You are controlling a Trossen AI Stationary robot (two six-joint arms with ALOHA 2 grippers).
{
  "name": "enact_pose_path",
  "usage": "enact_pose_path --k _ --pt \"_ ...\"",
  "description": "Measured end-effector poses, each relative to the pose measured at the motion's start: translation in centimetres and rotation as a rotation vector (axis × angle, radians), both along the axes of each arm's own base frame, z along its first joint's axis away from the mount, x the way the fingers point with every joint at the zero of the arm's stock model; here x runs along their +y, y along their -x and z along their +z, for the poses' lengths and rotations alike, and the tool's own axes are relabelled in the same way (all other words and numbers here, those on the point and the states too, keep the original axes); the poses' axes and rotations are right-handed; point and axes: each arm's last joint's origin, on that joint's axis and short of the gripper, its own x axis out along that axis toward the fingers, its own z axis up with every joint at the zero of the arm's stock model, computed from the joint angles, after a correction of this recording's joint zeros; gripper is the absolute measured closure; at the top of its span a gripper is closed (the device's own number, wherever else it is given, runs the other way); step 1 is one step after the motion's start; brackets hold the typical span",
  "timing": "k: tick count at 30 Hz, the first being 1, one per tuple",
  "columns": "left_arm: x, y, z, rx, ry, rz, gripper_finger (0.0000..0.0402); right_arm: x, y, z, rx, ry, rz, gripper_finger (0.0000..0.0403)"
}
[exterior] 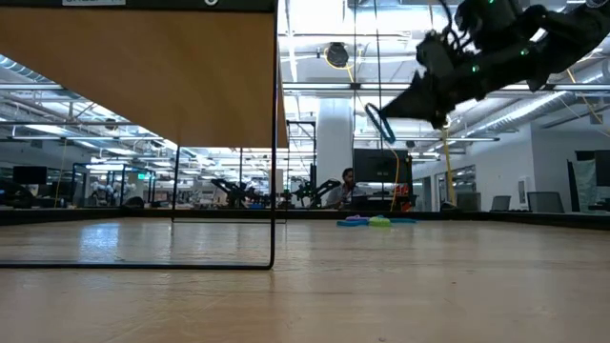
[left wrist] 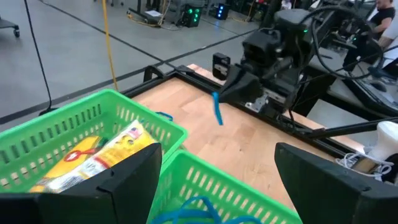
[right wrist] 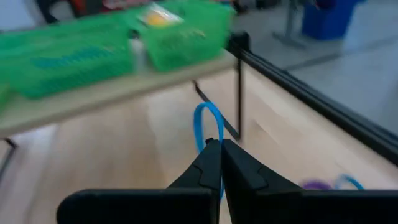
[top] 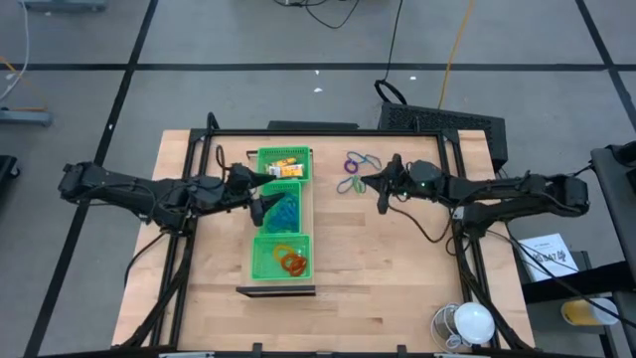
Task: Pick & Place Office Desk Supplies
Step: Put the blue rubber band into the center green bin on the shelf
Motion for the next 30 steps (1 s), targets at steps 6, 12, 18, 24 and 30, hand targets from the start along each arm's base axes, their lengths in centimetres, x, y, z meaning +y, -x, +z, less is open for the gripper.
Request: enact_pose_path --k 6,12,18,24,30 --pt "-0.4 -2.4 -0.4 -0.069 -0.035 -0.049 0.0078 1.8 -0.6 1.3 -0.118 0.067 0.090 0.0403" --pt "-1.1 -5.0 0.0 -0.177 -0.060 -0.197 0.0078 3.2 -0.9 2.7 -0.262 0.094 0.168 0.0403" --pt "-1.4 -7.8 0.1 -0.146 -0.122 -0.230 0.0078 4.3 -0.9 3.8 -0.385 0.108 0.239 0.0403" --pt "-1.9 -11.2 0.0 -0.100 -0.195 -0.243 0.0078 5.1 -0.9 4.3 -0.426 0.134 0.270 0.0403" --pt "-2.3 -14.6 -0.5 -0.068 -0.238 -0.273 0.0078 5.7 -0.8 4.7 -0.466 0.151 0.292 0.0403"
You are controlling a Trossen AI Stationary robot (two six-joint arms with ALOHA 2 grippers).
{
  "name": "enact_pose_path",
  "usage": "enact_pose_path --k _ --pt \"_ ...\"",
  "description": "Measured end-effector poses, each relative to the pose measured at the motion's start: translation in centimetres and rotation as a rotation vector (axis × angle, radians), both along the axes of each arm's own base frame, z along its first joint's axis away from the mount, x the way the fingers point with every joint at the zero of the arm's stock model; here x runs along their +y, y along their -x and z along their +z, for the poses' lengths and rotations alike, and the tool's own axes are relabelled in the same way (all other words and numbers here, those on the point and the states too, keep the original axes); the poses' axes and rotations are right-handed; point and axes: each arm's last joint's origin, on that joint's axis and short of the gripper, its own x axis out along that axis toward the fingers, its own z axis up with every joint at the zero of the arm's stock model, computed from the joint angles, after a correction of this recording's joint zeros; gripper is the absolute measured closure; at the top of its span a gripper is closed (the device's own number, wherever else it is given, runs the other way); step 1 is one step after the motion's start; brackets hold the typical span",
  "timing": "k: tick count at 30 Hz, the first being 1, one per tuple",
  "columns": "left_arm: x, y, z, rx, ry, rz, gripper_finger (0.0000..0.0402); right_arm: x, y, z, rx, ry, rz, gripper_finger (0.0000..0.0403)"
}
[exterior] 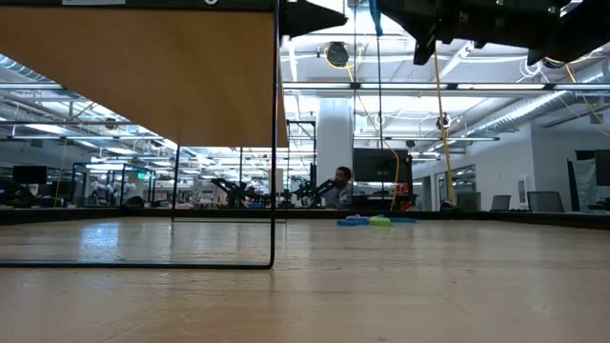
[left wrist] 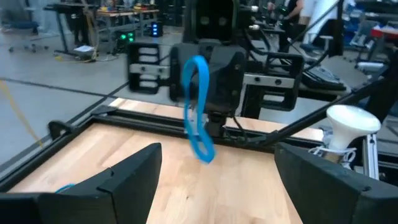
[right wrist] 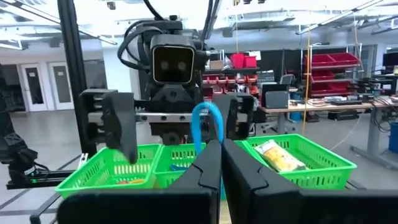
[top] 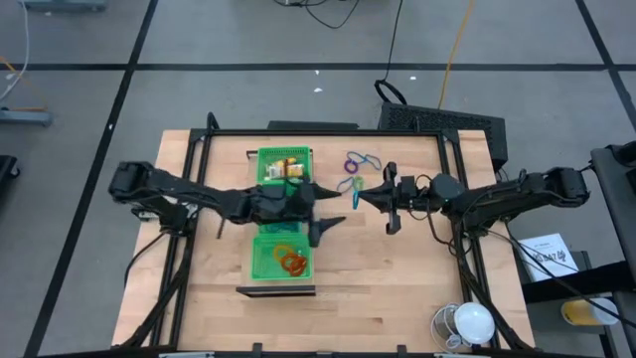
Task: Pick & Place Office Desk Supplies
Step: Put the blue rubber band into the center green bin on the shelf
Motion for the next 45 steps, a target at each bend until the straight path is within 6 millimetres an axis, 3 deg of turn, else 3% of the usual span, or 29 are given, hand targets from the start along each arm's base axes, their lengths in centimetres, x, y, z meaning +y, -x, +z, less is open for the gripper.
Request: enact_pose_path --k 12,24,37,45 --pt "1.2 -5.1 -1.1 0.021 -0.018 0.031 0.0078 0.6 -0.4 -0.5 0.020 0.001 0.028 0.0403" --pt "1.9 -5.2 -1.0 0.021 -0.028 0.030 0.0083 0.7 -0.5 -0.7 0.027 0.010 0.029 0.0403" --pt "1.7 -5.3 -1.1 0.025 -0.021 -0.039 0.0246 0.7 -0.5 -0.6 0.023 0.029 0.038 0.0403" --pt "1.7 -5.2 -1.0 0.024 -0.020 -0.042 0.0300 1.0 -0.4 -0.3 -0.013 0.050 0.157 0.0403"
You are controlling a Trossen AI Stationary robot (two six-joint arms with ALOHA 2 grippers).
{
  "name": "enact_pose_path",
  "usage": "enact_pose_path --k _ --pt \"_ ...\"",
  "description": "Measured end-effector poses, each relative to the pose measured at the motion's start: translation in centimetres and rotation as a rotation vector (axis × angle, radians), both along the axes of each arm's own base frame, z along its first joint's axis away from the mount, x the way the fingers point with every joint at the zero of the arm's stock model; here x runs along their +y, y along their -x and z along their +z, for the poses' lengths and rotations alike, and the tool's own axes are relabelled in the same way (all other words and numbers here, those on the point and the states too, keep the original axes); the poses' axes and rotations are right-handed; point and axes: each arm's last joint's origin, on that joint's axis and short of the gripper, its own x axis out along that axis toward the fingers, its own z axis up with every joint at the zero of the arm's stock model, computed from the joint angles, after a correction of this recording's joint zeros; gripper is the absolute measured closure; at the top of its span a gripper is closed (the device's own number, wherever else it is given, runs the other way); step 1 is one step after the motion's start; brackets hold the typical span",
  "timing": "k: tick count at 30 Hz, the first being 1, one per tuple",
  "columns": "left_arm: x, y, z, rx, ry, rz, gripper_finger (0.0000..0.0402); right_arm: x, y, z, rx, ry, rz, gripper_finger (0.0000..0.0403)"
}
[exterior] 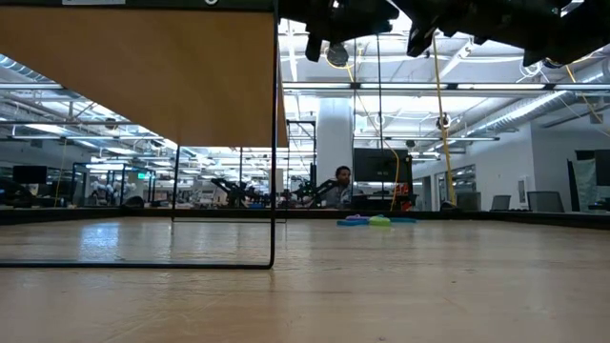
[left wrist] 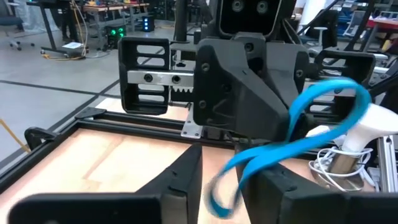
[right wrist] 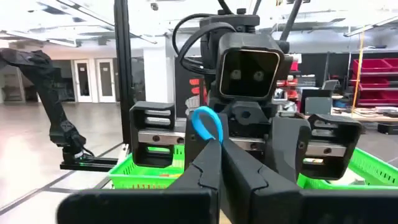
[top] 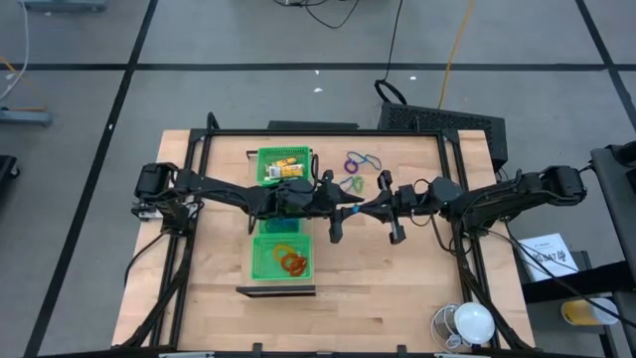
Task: Pick & Place Office Desk Supplies
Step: Put the blue rubber band into the center green bin on the shelf
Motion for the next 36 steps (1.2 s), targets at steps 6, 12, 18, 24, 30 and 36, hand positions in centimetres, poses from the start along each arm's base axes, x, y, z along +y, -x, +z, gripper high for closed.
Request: enact_pose_path --k 6,12,18,24,30,36 --pt "0.0 0.0 0.0 0.000 -0.005 -0.002 0.0326 0.0 0.0 0.0 0.003 -0.014 0.000 0.0403" --pt "-0.2 0.0 0.0 0.001 -0.022 -0.064 0.0382 0.0 0.0 -0.1 0.012 -0.018 -0.003 0.0396" --pt "-0.4 0.0 0.1 -0.005 -0.015 -0.129 0.0387 -0.2 -0.1 -0.2 0.027 -0.022 -0.060 0.0376" --pt "-0.5 0.7 1.1 -0.011 -0.008 -0.179 0.0394 -0.2 0.3 0.2 0.010 -0.024 -0.057 0.0293" --pt "-0.5 3.0 3.8 0.017 -0.069 -0.198 0.0396 -0.2 1.4 1.2 -0.010 -0.031 -0.055 0.0212" --pt "-1.5 6.3 6.2 0.081 -0.095 -0.214 0.0395 -0.3 2.8 1.9 0.020 -0.029 -0.056 0.0177"
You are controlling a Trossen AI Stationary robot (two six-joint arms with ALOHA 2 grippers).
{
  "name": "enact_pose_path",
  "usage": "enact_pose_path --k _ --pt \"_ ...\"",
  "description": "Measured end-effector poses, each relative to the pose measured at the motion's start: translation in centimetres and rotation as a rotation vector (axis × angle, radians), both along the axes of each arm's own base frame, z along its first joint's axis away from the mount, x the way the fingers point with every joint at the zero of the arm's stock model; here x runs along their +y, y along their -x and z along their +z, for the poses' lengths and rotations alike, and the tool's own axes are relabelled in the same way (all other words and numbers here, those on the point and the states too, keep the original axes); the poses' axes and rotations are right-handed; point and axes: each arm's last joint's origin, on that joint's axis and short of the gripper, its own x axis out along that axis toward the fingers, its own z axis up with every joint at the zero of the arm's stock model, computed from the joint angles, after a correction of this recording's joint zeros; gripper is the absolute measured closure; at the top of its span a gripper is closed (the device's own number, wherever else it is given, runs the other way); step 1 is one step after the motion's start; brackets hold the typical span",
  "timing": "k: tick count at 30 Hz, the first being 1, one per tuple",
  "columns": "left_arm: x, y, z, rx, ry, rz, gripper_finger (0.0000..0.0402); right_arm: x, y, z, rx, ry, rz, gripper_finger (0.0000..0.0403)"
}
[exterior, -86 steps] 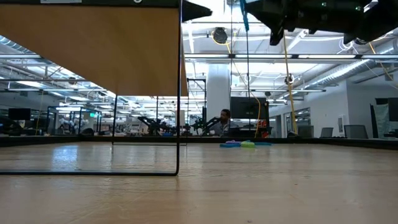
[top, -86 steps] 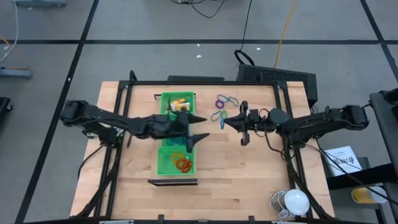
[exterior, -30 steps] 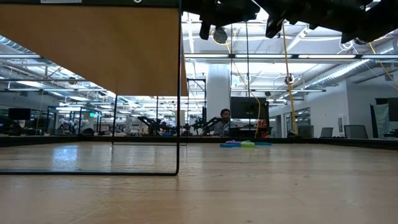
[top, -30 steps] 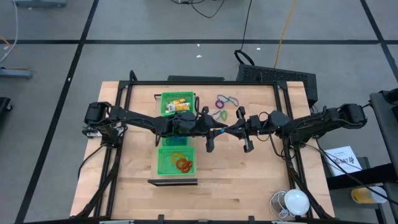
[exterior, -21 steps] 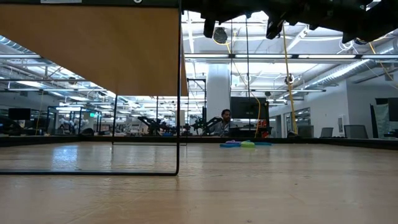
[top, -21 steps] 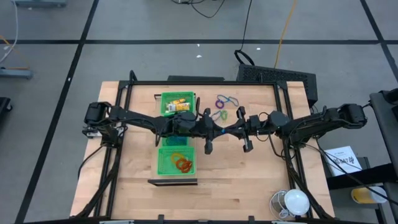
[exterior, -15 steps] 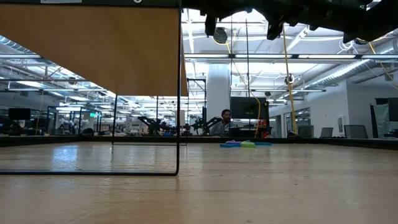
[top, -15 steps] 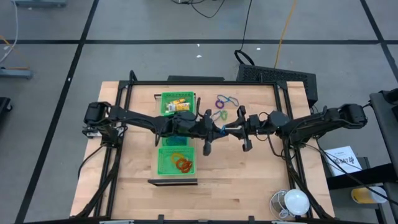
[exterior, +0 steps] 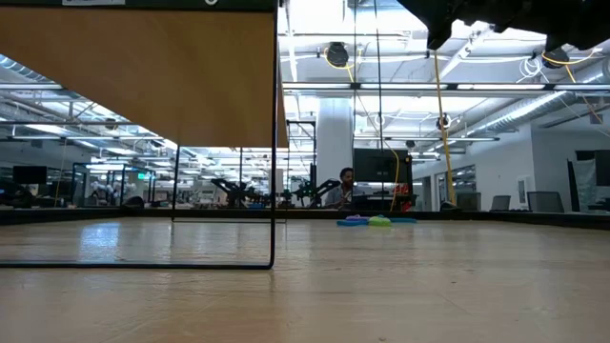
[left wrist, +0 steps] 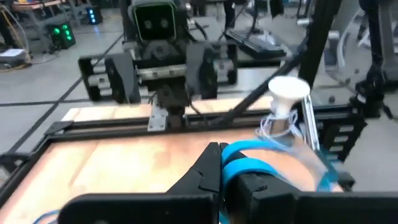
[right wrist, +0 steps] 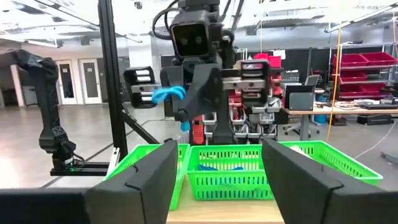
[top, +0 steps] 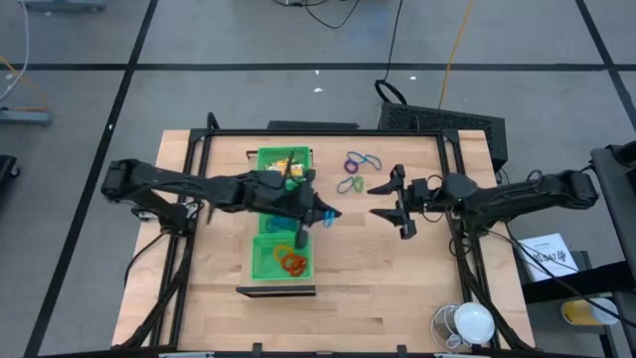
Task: Pick & Place Office Desk Supplies
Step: Put the blue rubber band into the center green bin on the shelf
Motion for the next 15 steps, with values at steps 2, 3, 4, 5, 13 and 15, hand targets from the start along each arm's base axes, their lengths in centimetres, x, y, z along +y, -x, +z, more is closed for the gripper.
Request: enact_pose_path --k 2,3,4,5,13,15 --pt "-0.3 1.0 0.2 0.009 -0.021 0.019 0.0397 0.0 0.4 0.1 0.013 0.000 0.000 0.0175" --pt "-0.5 1.6 0.1 0.013 -0.026 0.033 0.0396 0.0 0.6 0.1 0.022 0.001 0.000 0.0175" --pt "-0.5 2.3 -0.1 0.022 -0.028 0.052 0.0394 0.0 0.7 0.2 0.026 0.001 0.000 0.0175" --pt "-0.5 2.9 -0.2 0.022 -0.028 0.076 0.0394 0.0 0.9 0.2 0.031 0.001 0.000 0.0177" --pt "-0.1 8.1 -3.0 -0.004 0.073 0.268 0.0393 0.0 1.3 0.1 0.063 0.002 0.000 0.0191" --pt "0.0 9.2 -3.8 -0.002 0.106 0.313 0.0397 0.0 1.2 0.0 0.069 0.002 0.000 0.0193"
